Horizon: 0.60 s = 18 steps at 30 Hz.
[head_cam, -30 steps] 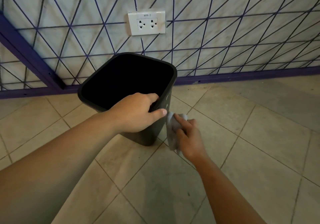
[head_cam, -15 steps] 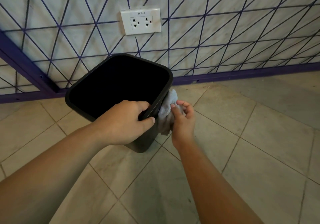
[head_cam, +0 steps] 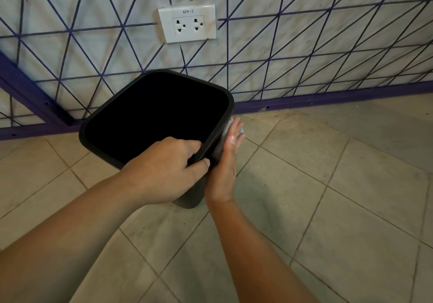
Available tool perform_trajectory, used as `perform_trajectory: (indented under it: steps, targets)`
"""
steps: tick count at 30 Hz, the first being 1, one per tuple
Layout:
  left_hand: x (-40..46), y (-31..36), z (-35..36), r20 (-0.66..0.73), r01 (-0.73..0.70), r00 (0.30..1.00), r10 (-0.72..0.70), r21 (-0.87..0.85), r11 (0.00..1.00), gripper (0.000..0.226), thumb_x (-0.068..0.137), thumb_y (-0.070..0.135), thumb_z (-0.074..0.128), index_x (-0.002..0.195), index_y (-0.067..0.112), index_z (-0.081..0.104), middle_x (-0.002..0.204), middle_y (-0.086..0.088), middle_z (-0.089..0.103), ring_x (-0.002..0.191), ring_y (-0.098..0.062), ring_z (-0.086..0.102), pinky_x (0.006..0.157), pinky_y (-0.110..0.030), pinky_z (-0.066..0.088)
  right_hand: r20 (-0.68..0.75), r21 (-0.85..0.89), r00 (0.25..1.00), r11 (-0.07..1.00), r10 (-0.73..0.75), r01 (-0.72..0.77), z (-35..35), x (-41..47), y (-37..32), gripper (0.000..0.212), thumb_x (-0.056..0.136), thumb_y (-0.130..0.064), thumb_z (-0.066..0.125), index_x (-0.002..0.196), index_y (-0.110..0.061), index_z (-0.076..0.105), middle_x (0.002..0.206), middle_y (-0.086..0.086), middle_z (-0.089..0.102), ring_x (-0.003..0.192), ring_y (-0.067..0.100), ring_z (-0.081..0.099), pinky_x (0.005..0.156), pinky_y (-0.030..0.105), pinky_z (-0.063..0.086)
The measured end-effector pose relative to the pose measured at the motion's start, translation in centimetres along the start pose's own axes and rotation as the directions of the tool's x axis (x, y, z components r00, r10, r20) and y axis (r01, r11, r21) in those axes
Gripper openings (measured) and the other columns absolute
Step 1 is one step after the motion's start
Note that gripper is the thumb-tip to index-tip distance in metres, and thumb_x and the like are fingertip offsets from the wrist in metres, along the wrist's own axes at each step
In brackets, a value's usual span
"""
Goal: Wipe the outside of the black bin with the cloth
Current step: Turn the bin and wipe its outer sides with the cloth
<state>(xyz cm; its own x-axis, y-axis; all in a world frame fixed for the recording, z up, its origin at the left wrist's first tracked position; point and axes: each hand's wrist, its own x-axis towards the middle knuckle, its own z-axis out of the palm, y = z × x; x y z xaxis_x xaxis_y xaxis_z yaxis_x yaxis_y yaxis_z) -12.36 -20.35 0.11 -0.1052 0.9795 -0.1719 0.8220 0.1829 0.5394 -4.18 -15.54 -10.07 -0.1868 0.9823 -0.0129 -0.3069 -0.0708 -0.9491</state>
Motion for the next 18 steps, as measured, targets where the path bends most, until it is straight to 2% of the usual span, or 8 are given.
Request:
perform_trajectory:
  steps: [2,5,7,9,11,14,16,18]
  targets:
    - [0.1,-0.2,-0.1,-0.001,0.001,1.0,-0.001,0.009,1.0,0.026,0.094,0.04,0.054,0.077,0.022,0.062,0.065,0.0,0.066,0.061,-0.014,0.064,0.064,-0.045,0.056,0.063,0.018,0.998,1.0,0.005,-0.006,-1.1,-0.1,1.3,0.079,0.088,-0.064,0.03,0.16,-0.039,0.009,0.169,-0.027,-0.002,0.161,-0.004,-0.013,0.136,0.034,-0.006]
    - [0.1,-0.3,-0.1,-0.014,0.0,1.0,0.001,0.014,1.0,0.027,0.094,0.038,0.056,0.072,0.023,0.059,0.062,0.001,0.064,0.059,-0.013,0.063,0.062,-0.043,0.055,0.152,-0.097,0.986,0.991,-0.075,0.091,-3.5,-0.1,3.1,0.067,0.094,-0.042,0.034,0.16,-0.037,0.018,0.179,-0.004,0.006,0.167,0.012,0.001,0.137,0.047,0.007]
    - [0.1,-0.3,-0.1,-0.005,-0.007,1.0,0.007,0.004,1.0,0.025,0.094,0.037,0.056,0.074,0.024,0.061,0.063,0.001,0.065,0.06,-0.012,0.063,0.063,-0.041,0.056,0.228,-0.223,0.964,0.956,-0.139,0.191,-5.2,0.4,3.9,0.059,0.102,-0.034,0.033,0.159,-0.037,0.019,0.179,0.001,0.009,0.167,0.016,0.005,0.136,0.05,0.01]
    - [0.1,-0.4,-0.2,0.011,-0.022,1.0,0.022,0.019,1.0,0.022,0.094,0.038,0.054,0.079,0.025,0.063,0.064,0.002,0.065,0.061,-0.011,0.065,0.063,-0.042,0.056,0.267,-0.366,0.947,0.891,-0.176,0.269,-5.9,1.0,4.4,0.058,0.11,-0.041,0.029,0.165,-0.028,0.018,0.178,-0.003,0.006,0.167,0.011,0.002,0.136,0.049,0.009]
    - [0.1,-0.6,-0.1,0.0,-0.04,0.999,0.04,0.048,0.998,0.025,0.094,0.038,0.054,0.073,0.027,0.058,0.058,0.005,0.061,0.054,-0.008,0.06,0.054,-0.036,0.051,0.271,-0.446,0.931,0.826,-0.243,0.345,-5.2,1.3,4.7,0.062,0.113,-0.051,0.018,0.166,-0.019,0.011,0.179,0.001,0.004,0.167,0.012,-0.003,0.136,0.047,0.003]
    - [0.0,-0.5,-0.1,-0.014,-0.057,0.998,0.058,0.09,0.994,0.032,0.094,0.035,0.054,0.063,0.03,0.046,0.053,0.014,0.056,0.048,-0.005,0.053,0.049,-0.021,0.036,0.17,-0.443,0.941,0.83,-0.293,0.339,-2.3,1.1,5.1,0.066,0.11,-0.061,0.007,0.163,-0.022,0.0,0.175,-0.007,-0.006,0.165,0.007,-0.013,0.135,0.044,-0.007]
    - [-0.1,-0.4,-0.1,0.0,-0.059,0.998,0.059,0.09,0.994,0.031,0.094,0.033,0.054,0.064,0.029,0.046,0.052,0.012,0.055,0.047,-0.006,0.053,0.048,-0.021,0.037,0.06,-0.397,0.957,0.873,-0.284,0.284,-0.5,0.9,4.6,0.067,0.106,-0.068,0.004,0.162,-0.03,0.0,0.173,-0.019,-0.009,0.165,0.007,-0.013,0.135,0.042,-0.009]
    - [-0.1,-0.6,-0.1,0.01,-0.06,0.998,0.059,0.086,0.994,0.031,0.093,0.03,0.056,0.063,0.026,0.047,0.048,0.005,0.05,0.043,-0.009,0.049,0.046,-0.024,0.038,0.007,-0.32,0.963,0.912,-0.269,0.257,0.5,0.8,3.8,0.06,0.106,-0.068,0.006,0.16,-0.041,0.004,0.168,-0.036,-0.006,0.164,0.001,-0.01,0.135,0.036,-0.008]
